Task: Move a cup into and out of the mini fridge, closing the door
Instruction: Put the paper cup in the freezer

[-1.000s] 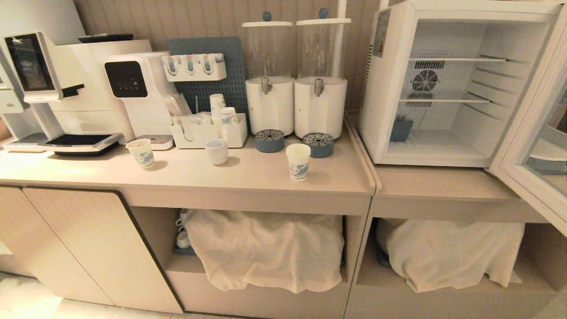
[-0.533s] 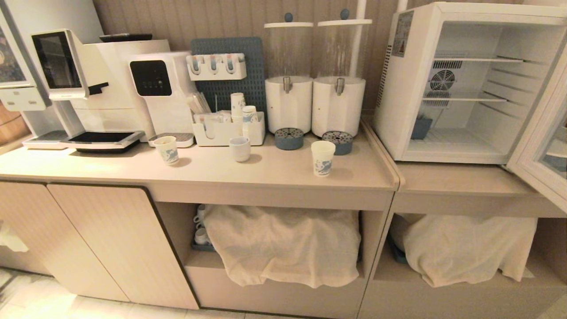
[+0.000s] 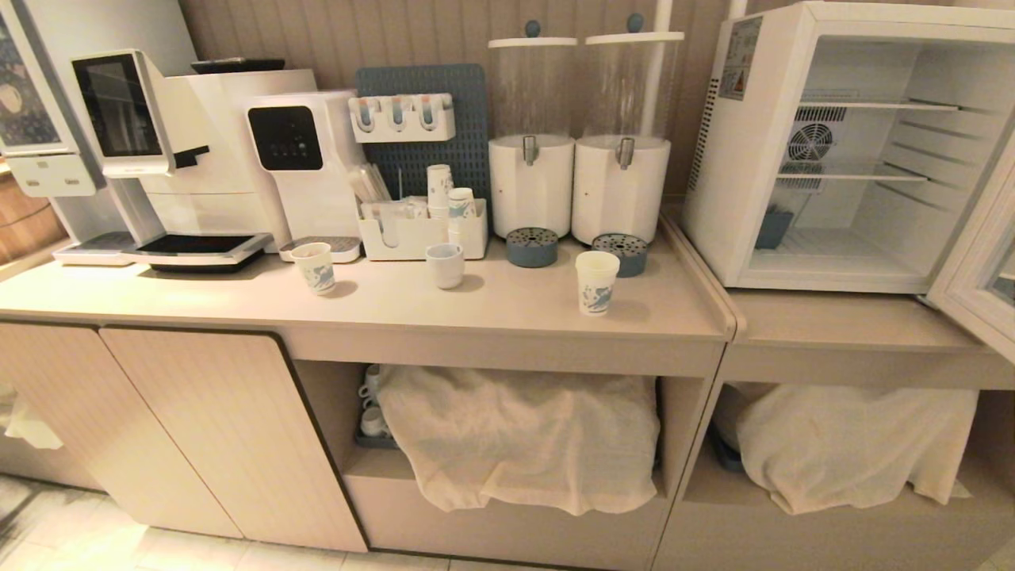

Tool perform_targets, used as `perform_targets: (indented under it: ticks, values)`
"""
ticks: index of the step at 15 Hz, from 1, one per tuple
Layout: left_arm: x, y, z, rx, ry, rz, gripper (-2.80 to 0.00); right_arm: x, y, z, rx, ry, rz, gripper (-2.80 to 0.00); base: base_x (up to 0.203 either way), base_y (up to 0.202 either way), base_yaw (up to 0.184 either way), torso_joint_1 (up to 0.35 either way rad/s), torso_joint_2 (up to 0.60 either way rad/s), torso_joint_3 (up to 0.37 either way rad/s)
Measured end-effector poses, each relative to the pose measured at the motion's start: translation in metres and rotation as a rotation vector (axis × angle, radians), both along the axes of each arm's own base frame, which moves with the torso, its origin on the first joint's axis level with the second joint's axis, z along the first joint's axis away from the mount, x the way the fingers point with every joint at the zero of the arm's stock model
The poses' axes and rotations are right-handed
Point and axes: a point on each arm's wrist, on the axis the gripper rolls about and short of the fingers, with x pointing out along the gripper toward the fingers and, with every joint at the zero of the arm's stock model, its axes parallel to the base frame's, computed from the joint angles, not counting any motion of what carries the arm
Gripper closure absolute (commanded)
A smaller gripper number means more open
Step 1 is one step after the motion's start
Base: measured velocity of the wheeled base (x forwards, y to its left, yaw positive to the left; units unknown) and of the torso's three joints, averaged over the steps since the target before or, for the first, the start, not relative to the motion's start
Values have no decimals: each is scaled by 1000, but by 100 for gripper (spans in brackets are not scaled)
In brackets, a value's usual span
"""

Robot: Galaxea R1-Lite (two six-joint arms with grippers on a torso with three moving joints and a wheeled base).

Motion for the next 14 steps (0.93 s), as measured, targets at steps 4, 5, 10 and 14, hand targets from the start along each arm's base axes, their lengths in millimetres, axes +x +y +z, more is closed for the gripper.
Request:
perform_targets:
  ticks: [4,5,10,14]
  values:
    - [0,0,0,-2,-2,2,0,0,0,0,0,0,-1,0,24,0,1,1,-1,2]
    - [0,0,0,0,-2,2,0,0,0,0,0,-1,0,0,173,0,-1,1,2,5]
    - [0,0,0,0,0,-1,0,0,0,0,0,0,0,0,195,0,2,3,2,-2]
    - [0,0,0,-4,1,-1,0,0,0,0,0,1,0,0,191,0,2,3,3,4]
